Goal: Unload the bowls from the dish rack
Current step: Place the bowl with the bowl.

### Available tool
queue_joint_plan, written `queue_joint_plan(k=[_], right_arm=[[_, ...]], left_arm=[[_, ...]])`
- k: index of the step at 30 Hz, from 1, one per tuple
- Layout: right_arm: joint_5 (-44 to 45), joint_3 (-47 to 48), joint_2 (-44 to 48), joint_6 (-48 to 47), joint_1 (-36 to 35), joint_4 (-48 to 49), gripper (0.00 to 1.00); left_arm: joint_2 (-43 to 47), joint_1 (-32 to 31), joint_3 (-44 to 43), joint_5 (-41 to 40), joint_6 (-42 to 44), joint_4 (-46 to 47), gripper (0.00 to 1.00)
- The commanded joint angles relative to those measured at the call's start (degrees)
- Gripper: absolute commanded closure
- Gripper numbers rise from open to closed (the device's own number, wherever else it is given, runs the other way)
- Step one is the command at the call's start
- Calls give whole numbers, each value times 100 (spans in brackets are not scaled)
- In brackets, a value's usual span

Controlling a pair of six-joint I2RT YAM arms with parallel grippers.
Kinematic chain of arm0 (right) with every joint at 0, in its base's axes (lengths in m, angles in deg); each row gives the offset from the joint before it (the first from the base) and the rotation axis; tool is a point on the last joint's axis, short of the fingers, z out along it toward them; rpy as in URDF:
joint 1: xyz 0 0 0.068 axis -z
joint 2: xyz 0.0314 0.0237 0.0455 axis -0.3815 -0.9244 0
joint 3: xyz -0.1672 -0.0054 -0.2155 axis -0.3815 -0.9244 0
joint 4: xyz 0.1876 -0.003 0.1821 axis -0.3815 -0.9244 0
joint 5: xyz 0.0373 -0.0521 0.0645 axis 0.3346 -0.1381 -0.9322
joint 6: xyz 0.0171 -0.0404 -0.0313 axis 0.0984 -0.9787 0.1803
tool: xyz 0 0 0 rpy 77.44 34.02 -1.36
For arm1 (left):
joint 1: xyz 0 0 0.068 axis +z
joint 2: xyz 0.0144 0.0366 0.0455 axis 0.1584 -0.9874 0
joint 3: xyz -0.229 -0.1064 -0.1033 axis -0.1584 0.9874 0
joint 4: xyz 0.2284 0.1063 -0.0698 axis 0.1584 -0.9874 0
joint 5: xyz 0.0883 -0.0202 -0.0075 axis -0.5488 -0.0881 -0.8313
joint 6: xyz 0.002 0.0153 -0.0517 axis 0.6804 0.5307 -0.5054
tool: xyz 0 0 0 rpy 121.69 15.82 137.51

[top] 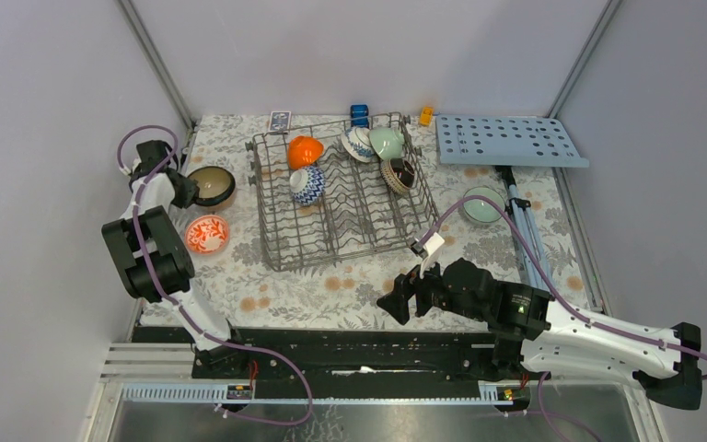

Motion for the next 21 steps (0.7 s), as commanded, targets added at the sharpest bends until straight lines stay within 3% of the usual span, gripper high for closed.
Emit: queue_joint_plan(k=[1, 7, 15, 21], right_arm=[[169, -10, 112, 43, -31, 89, 18], [172, -17, 113, 35, -31, 83, 18], [168, -16, 115, 21, -31, 93, 18], [164, -3, 139, 11, -29, 104, 18]], left_arm=[[-73, -47, -201, 145, 5, 394, 75], [-56, -56, -212, 165, -1, 384, 66], [94, -66, -449, 126, -27, 168, 45], [201, -75, -694, -46, 6, -65, 43]])
